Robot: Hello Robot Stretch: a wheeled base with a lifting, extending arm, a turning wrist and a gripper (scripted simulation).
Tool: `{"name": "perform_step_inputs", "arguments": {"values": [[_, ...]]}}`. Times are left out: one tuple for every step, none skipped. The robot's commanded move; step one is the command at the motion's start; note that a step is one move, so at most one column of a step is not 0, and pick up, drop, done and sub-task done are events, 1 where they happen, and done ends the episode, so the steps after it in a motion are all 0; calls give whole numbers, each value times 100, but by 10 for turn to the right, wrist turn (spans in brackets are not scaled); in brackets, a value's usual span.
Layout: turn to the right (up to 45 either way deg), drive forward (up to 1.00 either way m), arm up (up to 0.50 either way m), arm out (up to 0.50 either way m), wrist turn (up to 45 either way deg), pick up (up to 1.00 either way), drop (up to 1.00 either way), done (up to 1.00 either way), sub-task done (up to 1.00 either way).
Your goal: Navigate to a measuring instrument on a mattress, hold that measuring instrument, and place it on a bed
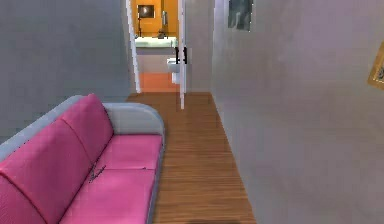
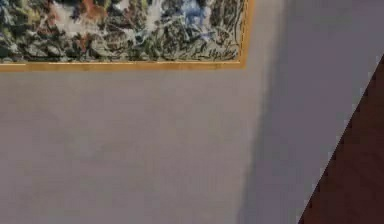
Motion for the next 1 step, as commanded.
{"name": "perform_step_inputs", "arguments": {"values": [[0, 100, 0, 0, 0, 0, 0, 0, 0]]}}
